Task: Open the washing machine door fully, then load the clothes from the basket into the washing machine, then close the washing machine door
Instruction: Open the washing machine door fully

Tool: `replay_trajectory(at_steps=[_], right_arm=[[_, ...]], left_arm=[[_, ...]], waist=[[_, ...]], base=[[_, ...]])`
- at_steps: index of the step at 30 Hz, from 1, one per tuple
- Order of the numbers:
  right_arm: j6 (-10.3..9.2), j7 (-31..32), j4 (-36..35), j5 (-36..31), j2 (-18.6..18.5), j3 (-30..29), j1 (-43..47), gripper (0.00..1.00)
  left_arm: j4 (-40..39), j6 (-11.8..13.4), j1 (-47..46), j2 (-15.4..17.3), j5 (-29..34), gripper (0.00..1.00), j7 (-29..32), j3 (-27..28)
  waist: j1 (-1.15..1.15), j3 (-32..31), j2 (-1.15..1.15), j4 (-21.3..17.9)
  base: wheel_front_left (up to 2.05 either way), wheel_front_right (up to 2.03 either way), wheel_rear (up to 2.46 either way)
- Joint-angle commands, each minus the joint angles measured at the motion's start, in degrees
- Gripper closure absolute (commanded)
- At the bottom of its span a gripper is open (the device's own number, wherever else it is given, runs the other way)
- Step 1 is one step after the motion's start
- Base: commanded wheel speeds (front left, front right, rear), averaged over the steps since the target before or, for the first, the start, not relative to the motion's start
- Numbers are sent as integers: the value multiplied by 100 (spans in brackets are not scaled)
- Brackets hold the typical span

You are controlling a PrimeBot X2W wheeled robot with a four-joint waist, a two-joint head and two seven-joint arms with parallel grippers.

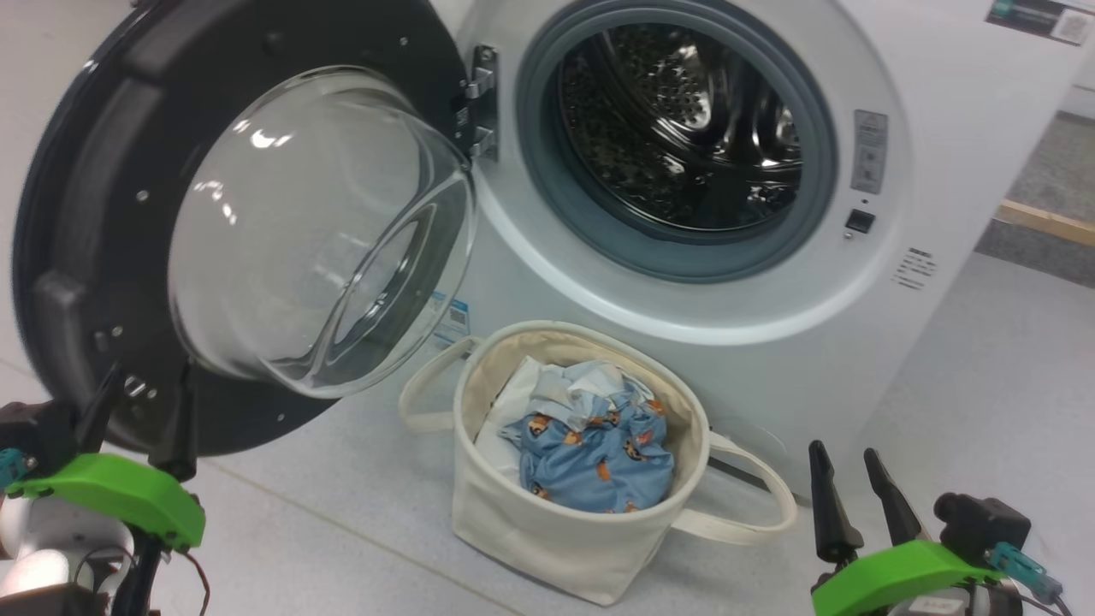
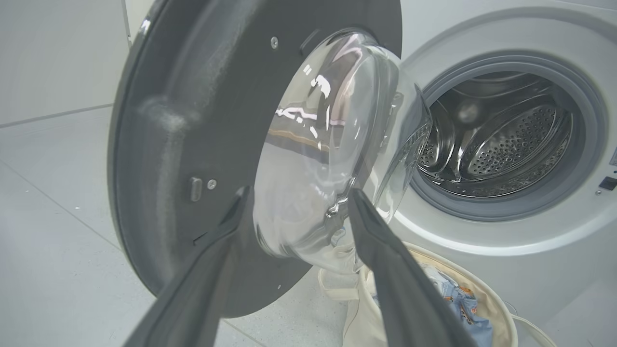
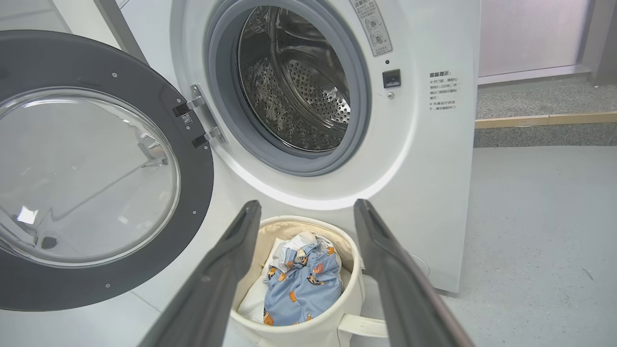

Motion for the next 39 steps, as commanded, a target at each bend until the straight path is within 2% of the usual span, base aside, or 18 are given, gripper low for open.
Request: replay_trajectory(at_steps=[1, 6, 13, 22, 39], right_arm=[[5, -74, -194, 27, -64, 105, -181, 0], [5, -74, -211, 25, -31, 161, -229, 0], [5, -74, -192, 27, -36, 175, -242, 0], [5, -74, -182, 11, -69, 179, -180, 0], [5, -74, -263, -55, -263, 220, -321, 0]], left_arm=[[-237, 26, -248, 198, -21, 0, 4, 217], [-365, 62, -188, 206, -16, 0, 46, 180], [-448, 56, -110, 167, -16, 0, 36, 79], [-412, 44, -16, 124, -54, 0, -31, 5], [-436, 84, 138, -189, -217, 0, -411, -84]], waist=[[0, 7, 0, 92], [0, 27, 0, 276], [0, 8, 0, 216], [0, -12, 0, -380], [0, -13, 0, -1625]], base=[[0, 0, 0], [0, 0, 0], [0, 0, 0], [0, 0, 0], [0, 0, 0]])
